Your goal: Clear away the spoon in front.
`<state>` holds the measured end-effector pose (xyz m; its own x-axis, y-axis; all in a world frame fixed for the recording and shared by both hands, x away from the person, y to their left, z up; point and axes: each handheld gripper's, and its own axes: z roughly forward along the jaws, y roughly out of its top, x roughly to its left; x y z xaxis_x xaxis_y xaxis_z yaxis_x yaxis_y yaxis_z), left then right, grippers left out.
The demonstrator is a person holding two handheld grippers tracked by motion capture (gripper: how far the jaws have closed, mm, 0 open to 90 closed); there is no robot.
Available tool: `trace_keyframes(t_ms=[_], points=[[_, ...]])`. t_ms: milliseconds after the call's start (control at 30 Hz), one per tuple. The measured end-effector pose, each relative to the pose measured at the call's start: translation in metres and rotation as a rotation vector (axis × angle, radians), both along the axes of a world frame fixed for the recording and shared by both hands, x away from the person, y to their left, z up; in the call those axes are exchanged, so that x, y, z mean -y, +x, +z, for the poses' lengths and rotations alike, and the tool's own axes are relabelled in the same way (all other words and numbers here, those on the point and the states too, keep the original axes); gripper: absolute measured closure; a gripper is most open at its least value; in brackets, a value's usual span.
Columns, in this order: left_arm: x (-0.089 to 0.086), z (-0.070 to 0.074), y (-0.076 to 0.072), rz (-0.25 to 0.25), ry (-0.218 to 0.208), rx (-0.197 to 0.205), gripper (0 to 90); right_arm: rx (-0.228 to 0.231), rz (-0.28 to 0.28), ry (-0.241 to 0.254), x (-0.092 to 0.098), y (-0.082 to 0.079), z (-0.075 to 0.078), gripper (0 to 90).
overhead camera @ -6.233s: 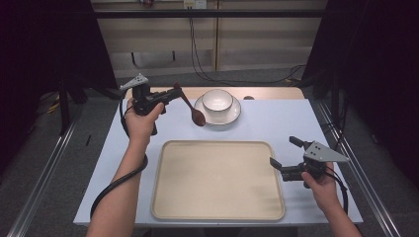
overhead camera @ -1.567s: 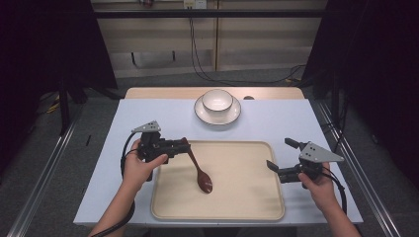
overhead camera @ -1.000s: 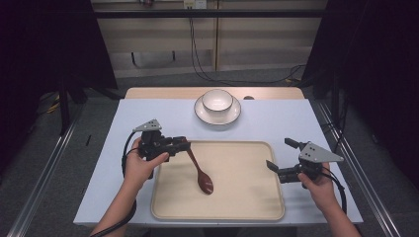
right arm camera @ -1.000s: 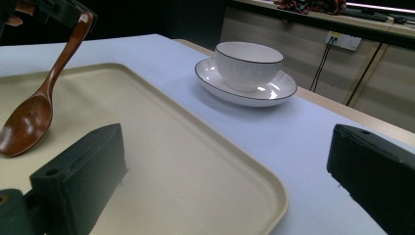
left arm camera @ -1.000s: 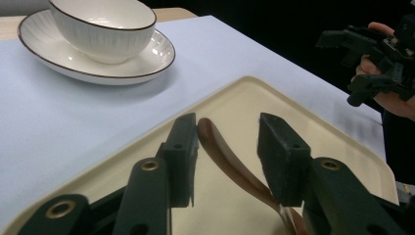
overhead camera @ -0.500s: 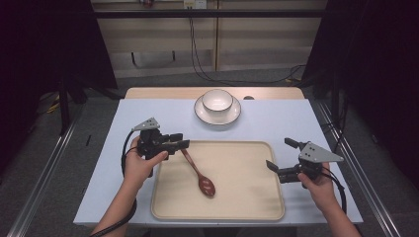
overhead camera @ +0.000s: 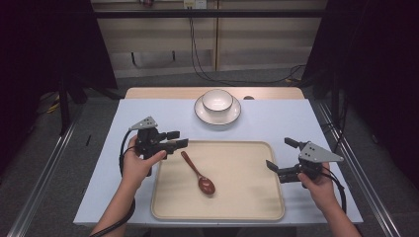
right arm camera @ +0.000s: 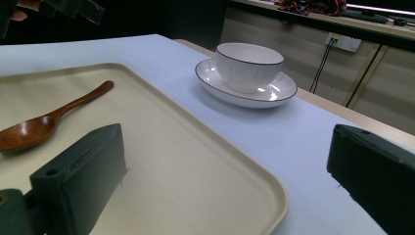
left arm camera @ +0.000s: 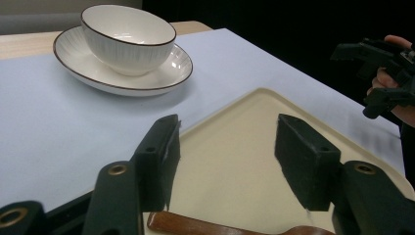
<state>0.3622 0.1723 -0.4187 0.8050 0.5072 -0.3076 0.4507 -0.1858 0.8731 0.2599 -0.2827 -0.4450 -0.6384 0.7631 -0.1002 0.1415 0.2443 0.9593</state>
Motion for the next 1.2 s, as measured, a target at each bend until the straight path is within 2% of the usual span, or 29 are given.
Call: trace_keyframes(t_ms=[133,267,467,600,833,933,967,1200], points=[[-0.002,0.001,0.000,0.005,-0.014,0.012,36.3,0.000,-0.001,-0.001,0.000,0.000,0.000,0.8],[-0.003,0.002,-0.001,0.014,-0.009,0.019,30.9,-0.002,0.000,-0.002,0.000,0.000,0.000,0.8],[-0.008,0.003,-0.002,0.025,-0.019,0.048,22.5,0.000,-0.003,-0.003,0.000,-0.001,0.001,0.8],[-0.012,0.004,-0.003,0.039,-0.031,0.059,20.5,0.002,-0.002,-0.006,0.000,-0.001,0.001,0.8],[-0.019,0.006,-0.005,0.044,-0.010,0.094,17.8,-0.001,0.001,-0.002,0.000,0.000,0.001,0.8],[-0.021,0.005,-0.006,0.038,-0.021,0.096,15.7,0.000,0.003,-0.002,0.000,0.000,0.001,0.8],[-0.023,0.005,-0.006,0.048,-0.006,0.109,15.3,0.000,0.003,-0.006,0.000,0.001,0.001,0.8],[-0.030,0.005,-0.007,0.054,-0.004,0.123,12.8,-0.002,-0.001,-0.002,0.000,0.001,0.001,0.8]])
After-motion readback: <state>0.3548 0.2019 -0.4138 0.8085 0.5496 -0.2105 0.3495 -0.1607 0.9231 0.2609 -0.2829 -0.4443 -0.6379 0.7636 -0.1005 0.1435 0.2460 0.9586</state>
